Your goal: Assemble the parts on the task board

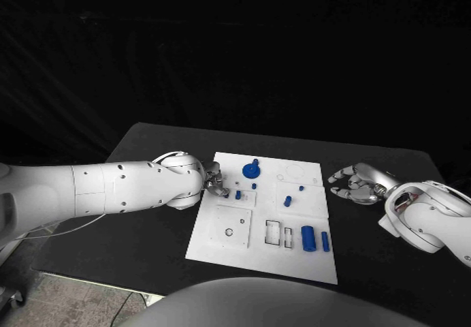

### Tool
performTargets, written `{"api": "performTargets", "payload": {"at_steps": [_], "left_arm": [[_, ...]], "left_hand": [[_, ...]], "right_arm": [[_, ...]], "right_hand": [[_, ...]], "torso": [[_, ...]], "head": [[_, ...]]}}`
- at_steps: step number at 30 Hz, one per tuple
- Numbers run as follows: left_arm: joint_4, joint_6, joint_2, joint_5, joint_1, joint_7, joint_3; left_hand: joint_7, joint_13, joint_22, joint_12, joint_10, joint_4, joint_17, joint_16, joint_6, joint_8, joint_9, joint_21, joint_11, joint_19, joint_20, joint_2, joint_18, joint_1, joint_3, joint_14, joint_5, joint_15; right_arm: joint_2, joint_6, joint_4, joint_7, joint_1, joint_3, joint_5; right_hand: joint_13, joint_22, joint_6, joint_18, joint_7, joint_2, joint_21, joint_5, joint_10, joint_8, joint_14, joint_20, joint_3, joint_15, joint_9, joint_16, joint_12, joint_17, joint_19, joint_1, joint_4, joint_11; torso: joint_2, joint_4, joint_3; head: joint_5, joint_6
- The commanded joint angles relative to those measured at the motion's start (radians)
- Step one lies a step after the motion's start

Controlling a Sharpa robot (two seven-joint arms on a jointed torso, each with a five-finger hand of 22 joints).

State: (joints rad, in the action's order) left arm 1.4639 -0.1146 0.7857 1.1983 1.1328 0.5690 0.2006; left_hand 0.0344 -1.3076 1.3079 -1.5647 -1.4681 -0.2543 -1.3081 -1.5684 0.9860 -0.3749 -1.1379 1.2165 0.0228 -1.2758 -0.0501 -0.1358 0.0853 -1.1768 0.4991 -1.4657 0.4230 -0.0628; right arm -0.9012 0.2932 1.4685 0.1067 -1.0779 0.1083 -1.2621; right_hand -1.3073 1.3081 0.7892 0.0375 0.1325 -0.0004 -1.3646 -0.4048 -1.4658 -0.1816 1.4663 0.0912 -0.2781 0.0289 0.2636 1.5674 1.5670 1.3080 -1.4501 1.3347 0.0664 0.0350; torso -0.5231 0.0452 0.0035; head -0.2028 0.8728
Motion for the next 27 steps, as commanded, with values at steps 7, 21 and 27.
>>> {"api": "performTargets", "payload": {"at_steps": [7, 21, 27], "left_arm": [[0.014, -0.005, 0.003, 0.002, -0.004, -0.008, 0.002], [0.011, 0.002, -0.008, 0.003, -0.004, -0.010, 0.002], [0.005, -0.001, -0.013, -0.006, -0.004, -0.018, 0.002]], "left_hand": [[-0.005, -0.263, 0.011, -0.006, -0.103, 0.005, -0.263, -0.002, 0.000, -0.004, -0.002, -0.002, 0.004, 0.004, 0.000, 0.004, 0.016, -0.003, 0.009, -0.105, -0.005, 0.000], [0.002, -0.263, 0.015, -0.006, -0.103, -0.025, -0.263, -0.002, 0.013, -0.010, -0.010, -0.008, -0.001, 0.004, -0.004, 0.017, 0.015, 0.065, -0.025, -0.105, -0.110, 0.004], [0.009, -0.263, 0.022, -0.006, -0.103, -0.036, -0.263, -0.002, 0.022, -0.002, -0.005, -0.012, -0.008, 0.002, -0.009, 0.061, 0.016, 0.244, -0.182, -0.105, -0.248, 0.010]], "right_arm": [[0.001, -0.012, 0.000, 0.003, 0.002, 0.000, -0.004], [0.001, -0.014, 0.000, 0.005, 0.003, 0.000, -0.004], [0.002, -0.015, 0.000, 0.005, 0.003, 0.000, -0.004]], "right_hand": [[-0.263, 0.189, 0.006, 0.018, 0.003, 0.001, 0.003, -0.003, -0.105, 0.003, 0.105, -0.002, -0.006, -0.009, -0.002, 0.003, 0.004, 0.263, 0.005, 0.009, 0.001, 0.007], [-0.263, 0.188, 0.006, 0.018, 0.003, 0.001, 0.005, -0.004, -0.105, 0.003, 0.105, -0.002, -0.008, -0.009, -0.002, 0.003, 0.004, 0.263, 0.007, 0.009, 0.001, 0.007], [-0.263, 0.188, 0.006, 0.018, 0.003, 0.001, 0.005, -0.004, -0.105, 0.003, 0.105, -0.002, -0.008, -0.009, -0.002, 0.003, 0.004, 0.263, 0.007, 0.009, 0.001, 0.007]], "torso": [[0.000, -0.0006, 0.0001], [0.000, 0.0009, 0.0011], [0.000, 0.0010, 0.0010]], "head": [[0.001, 0.000], [-0.001, 0.000], [0.002, 0.000]]}}
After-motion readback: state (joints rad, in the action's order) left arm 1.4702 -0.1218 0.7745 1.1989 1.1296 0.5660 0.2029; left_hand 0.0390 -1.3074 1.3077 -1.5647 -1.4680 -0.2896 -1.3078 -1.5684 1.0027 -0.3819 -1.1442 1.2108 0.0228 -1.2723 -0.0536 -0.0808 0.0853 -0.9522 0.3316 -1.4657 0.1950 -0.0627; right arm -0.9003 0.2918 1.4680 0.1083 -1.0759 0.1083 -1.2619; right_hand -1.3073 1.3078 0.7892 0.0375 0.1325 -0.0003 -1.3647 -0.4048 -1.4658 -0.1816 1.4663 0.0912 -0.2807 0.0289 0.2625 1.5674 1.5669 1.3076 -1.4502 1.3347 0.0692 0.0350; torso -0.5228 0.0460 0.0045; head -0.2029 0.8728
